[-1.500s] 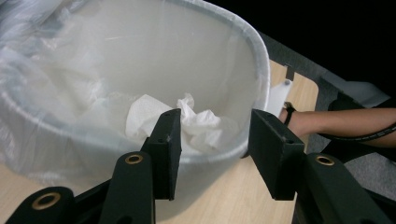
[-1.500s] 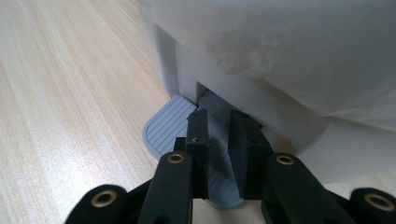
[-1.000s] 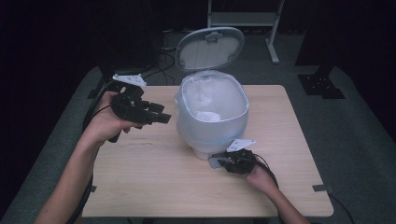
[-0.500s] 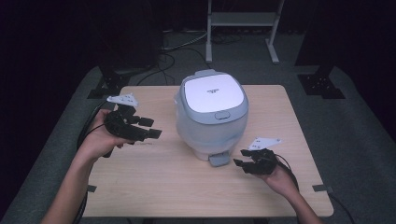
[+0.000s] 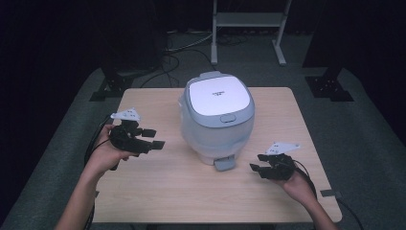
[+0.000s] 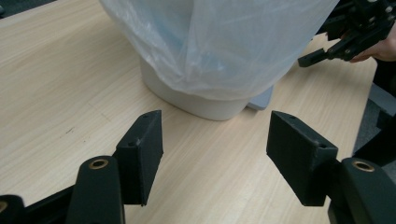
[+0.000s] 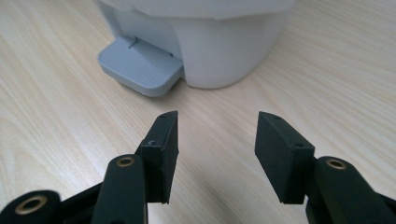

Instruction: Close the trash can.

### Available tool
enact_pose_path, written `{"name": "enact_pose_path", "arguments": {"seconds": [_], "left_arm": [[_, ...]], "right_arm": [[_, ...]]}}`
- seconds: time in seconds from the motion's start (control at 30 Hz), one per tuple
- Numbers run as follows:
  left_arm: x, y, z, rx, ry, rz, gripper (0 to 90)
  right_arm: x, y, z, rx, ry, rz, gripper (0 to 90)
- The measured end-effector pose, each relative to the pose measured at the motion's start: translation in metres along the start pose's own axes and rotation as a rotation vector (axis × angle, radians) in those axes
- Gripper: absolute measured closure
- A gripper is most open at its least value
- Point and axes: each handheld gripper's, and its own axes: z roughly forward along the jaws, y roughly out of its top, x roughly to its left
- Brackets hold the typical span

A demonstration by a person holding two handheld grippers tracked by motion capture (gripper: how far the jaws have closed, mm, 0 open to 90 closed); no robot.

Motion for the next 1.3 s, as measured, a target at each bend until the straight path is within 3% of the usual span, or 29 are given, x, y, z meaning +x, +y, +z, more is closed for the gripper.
{"name": "enact_pose_path", "arguments": {"seconds": [0.17, 0.57, 1.3], "left_arm": [[0.005, -0.016, 0.008, -0.016, 0.017, -0.011, 30.0], [0.007, -0.040, 0.022, -0.036, 0.044, -0.028, 28.2], [-0.012, -0.073, 0.045, -0.056, 0.101, -0.018, 21.6]], "right_arm": [[-0.007, -0.004, -0.001, 0.002, -0.010, 0.019, 46.6], [-0.016, -0.013, -0.006, 0.001, -0.032, 0.047, 44.9], [-0.019, -0.028, -0.015, 0.002, -0.053, 0.069, 41.4]]}}
